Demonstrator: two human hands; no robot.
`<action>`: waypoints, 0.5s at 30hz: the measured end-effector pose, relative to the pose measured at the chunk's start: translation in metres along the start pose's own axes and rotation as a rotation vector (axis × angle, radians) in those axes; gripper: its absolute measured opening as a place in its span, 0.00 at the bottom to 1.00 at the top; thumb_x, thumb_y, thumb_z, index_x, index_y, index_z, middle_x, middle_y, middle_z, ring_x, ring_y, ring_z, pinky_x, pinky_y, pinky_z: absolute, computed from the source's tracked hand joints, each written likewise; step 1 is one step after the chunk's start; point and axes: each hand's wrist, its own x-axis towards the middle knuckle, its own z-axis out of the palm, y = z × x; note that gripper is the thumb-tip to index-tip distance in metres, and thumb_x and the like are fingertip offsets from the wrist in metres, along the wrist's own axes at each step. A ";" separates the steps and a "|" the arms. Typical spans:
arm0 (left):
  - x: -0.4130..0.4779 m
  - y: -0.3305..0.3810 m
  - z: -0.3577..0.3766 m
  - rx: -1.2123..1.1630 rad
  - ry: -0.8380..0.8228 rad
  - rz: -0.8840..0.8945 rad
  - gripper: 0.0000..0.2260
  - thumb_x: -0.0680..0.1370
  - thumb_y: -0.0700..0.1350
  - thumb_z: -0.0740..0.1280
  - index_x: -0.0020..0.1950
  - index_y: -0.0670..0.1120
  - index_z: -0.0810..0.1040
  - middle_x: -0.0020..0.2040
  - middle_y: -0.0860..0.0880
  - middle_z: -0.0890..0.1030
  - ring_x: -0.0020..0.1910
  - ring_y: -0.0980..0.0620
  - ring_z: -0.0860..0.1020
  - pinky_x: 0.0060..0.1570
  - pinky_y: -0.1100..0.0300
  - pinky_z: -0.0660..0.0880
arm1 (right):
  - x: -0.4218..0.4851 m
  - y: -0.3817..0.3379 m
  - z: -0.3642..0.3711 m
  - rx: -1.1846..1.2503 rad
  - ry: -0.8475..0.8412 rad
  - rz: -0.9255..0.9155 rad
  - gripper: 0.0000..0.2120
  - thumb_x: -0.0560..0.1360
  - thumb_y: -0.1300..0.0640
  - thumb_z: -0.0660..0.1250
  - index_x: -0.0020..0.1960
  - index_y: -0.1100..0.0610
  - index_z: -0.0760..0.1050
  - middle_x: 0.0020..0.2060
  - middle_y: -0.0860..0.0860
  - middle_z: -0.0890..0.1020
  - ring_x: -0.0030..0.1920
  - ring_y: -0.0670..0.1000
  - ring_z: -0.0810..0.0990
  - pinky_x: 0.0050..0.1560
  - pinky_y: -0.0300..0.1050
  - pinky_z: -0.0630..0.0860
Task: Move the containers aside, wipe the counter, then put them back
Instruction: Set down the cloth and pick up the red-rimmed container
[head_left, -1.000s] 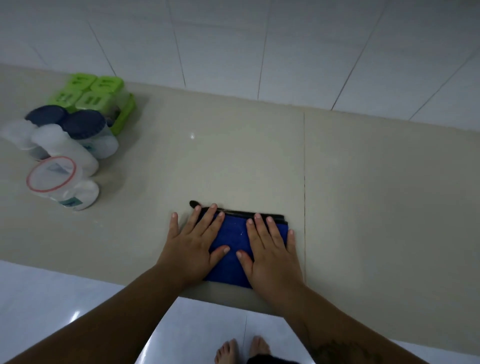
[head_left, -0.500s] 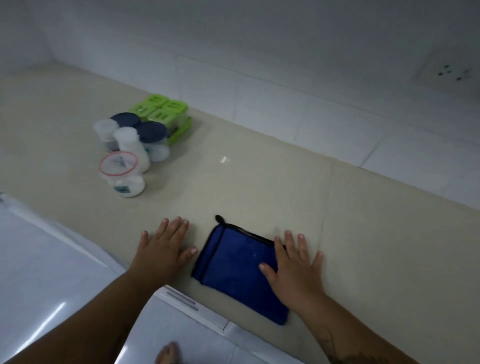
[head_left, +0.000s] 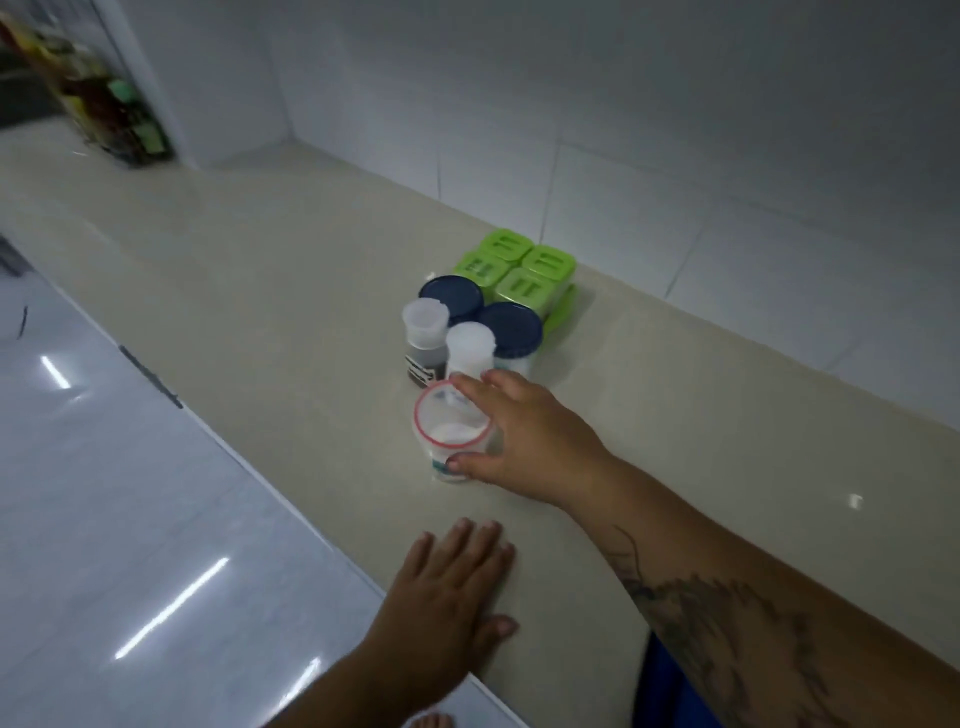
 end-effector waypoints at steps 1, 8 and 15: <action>0.001 0.000 0.003 -0.033 0.023 0.015 0.29 0.78 0.66 0.53 0.74 0.52 0.67 0.75 0.50 0.66 0.71 0.46 0.68 0.65 0.45 0.67 | 0.010 0.000 0.006 -0.041 -0.008 -0.009 0.42 0.65 0.31 0.69 0.74 0.36 0.56 0.71 0.44 0.62 0.69 0.51 0.64 0.62 0.51 0.71; 0.005 -0.010 0.014 -0.040 0.113 0.107 0.29 0.77 0.64 0.55 0.71 0.49 0.71 0.73 0.47 0.69 0.71 0.45 0.68 0.64 0.46 0.63 | 0.027 0.021 0.027 0.109 0.041 -0.049 0.38 0.64 0.36 0.73 0.70 0.43 0.67 0.68 0.42 0.61 0.67 0.45 0.67 0.61 0.45 0.72; 0.037 -0.004 -0.001 -0.102 0.081 0.141 0.27 0.75 0.59 0.60 0.72 0.51 0.70 0.74 0.52 0.67 0.72 0.51 0.67 0.66 0.50 0.63 | -0.013 0.071 -0.012 0.287 0.223 0.017 0.36 0.63 0.37 0.71 0.67 0.52 0.74 0.67 0.49 0.68 0.67 0.45 0.70 0.67 0.45 0.70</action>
